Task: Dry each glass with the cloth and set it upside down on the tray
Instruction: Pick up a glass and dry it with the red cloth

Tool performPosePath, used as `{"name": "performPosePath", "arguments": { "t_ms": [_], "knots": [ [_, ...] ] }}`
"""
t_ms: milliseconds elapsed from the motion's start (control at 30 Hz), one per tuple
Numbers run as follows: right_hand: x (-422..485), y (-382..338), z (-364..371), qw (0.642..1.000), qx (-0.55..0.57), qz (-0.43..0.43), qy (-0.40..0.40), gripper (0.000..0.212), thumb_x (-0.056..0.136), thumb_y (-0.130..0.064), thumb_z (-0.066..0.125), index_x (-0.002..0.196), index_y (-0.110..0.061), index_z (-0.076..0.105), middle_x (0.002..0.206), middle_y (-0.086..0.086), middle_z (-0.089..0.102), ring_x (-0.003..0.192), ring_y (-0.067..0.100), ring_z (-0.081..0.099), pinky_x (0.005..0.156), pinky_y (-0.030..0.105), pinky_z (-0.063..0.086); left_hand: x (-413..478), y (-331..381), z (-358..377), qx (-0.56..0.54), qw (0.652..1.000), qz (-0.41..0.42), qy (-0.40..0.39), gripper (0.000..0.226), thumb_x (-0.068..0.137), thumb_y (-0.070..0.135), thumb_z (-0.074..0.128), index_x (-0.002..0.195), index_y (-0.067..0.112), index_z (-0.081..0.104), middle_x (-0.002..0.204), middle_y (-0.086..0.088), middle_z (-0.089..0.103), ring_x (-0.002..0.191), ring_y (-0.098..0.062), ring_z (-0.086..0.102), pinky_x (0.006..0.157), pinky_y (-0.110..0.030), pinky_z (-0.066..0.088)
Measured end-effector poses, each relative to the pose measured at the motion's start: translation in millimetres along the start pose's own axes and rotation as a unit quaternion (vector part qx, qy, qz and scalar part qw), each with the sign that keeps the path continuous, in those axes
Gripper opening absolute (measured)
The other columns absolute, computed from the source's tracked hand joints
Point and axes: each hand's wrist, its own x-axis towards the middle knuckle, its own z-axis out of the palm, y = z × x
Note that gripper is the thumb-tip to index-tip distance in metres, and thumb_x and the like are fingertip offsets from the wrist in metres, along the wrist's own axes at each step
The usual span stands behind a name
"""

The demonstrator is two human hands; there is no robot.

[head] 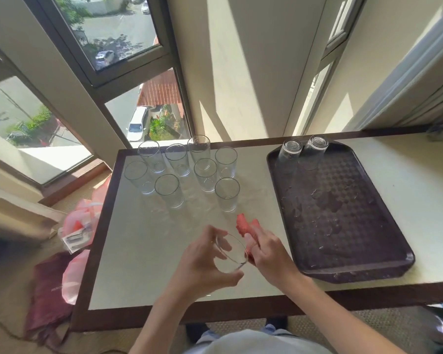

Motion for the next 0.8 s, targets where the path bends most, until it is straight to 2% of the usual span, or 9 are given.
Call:
{"name": "performPosePath", "arguments": {
  "t_ms": [100,200,300,367,433,500,600,733,800],
  "knots": [
    [6.0,13.4,6.1,0.99,-0.084,0.023,-0.107,0.04,0.091,-0.044,0.038,0.128,-0.038,0.052,0.125,-0.002,0.056,0.121,0.021,0.048,0.104,0.047,0.04,-0.3,5.1,2.0,-0.061,0.998,0.004,0.012,0.069,0.05,0.046,0.085,0.108,0.035,0.048,0.092,0.015,0.069,0.083,-0.004,0.07,0.079,-0.021,0.057],
    [5.4,13.4,3.8,0.99,-0.062,0.035,-0.123,0.039,0.093,-0.03,0.051,0.131,-0.028,0.056,0.146,0.014,0.045,0.143,0.027,0.03,0.114,0.047,0.032,3.3,10.6,7.3,-0.127,0.991,0.001,0.031,0.071,0.053,0.033,0.088,0.113,0.029,0.05,0.097,0.013,0.072,0.09,-0.008,0.073,0.085,-0.02,0.055],
    [-0.8,6.0,-4.8,0.995,0.081,0.049,-0.029,0.019,0.091,-0.027,0.056,0.103,-0.028,0.071,0.108,0.003,0.069,0.104,0.01,0.061,0.09,0.04,0.05,8.2,17.6,12.4,-0.226,0.973,-0.023,0.044,0.076,0.05,0.024,0.091,0.115,0.02,0.05,0.101,0.004,0.074,0.097,-0.017,0.074,0.084,-0.027,0.055],
    [-5.2,-0.3,-13.3,0.961,0.259,0.097,-0.001,0.021,0.086,-0.029,0.057,0.095,-0.021,0.075,0.094,0.009,0.075,0.09,0.018,0.069,0.084,0.043,0.055,11.6,27.9,16.7,-0.273,0.962,-0.016,0.025,0.079,0.048,0.02,0.092,0.115,0.015,0.051,0.104,0.004,0.074,0.102,-0.018,0.072,0.082,-0.027,0.055],
    [-11.2,-2.7,-21.0,0.906,0.402,0.131,-0.029,0.025,0.091,-0.023,0.053,0.092,-0.014,0.077,0.093,0.014,0.076,0.091,0.027,0.07,0.08,0.041,0.057,14.6,40.8,25.4,-0.317,0.948,0.003,-0.007,0.078,0.05,0.012,0.09,0.117,0.013,0.051,0.11,0.004,0.073,0.109,-0.02,0.069,0.086,-0.029,0.055],
    [-16.3,1.0,-27.5,0.852,0.498,0.144,-0.076,0.036,0.101,-0.019,0.04,0.107,-0.005,0.073,0.107,0.019,0.072,0.105,0.031,0.067,0.085,0.039,0.056,18.9,54.0,38.1,-0.325,0.945,0.024,-0.02,0.075,0.051,0.009,0.09,0.117,0.021,0.055,0.125,0.005,0.067,0.123,-0.025,0.059,0.097,-0.036,0.053],
    [-19.5,16.7,-39.9,0.759,0.614,0.183,-0.117,0.053,0.103,-0.036,0.031,0.128,0.002,0.058,0.124,0.026,0.061,0.12,0.04,0.054,0.096,0.051,0.042,26.8,67.5,60.3,-0.303,0.952,0.031,-0.011,0.078,0.05,0.011,0.089,0.119,0.031,0.058,0.134,0.009,0.058,0.129,-0.018,0.051,0.099,-0.027,0.049],
    [-18.9,38.1,-66.9,0.727,0.651,0.196,-0.095,0.042,0.086,-0.047,0.056,0.09,-0.008,0.072,0.094,0.017,0.066,0.084,0.03,0.055,0.068,0.038,0.041,39.7,70.8,81.5,-0.274,0.962,-0.024,0.004,0.078,0.047,0.02,0.089,0.115,0.041,0.056,0.122,0.006,0.054,0.116,-0.013,0.056,0.078,-0.009,0.049],
    [-19.9,53.4,-80.6,0.715,0.666,0.201,-0.078,0.049,0.077,-0.044,0.07,0.108,-0.005,0.069,0.09,0.014,0.064,0.078,0.028,0.052,0.062,0.035,0.042,47.8,69.4,90.3,-0.222,0.975,-0.012,0.0,0.077,0.046,0.033,0.089,0.113,0.042,0.054,0.12,0.021,0.056,0.118,-0.007,0.051,0.078,-0.007,0.046]
  ]
}}
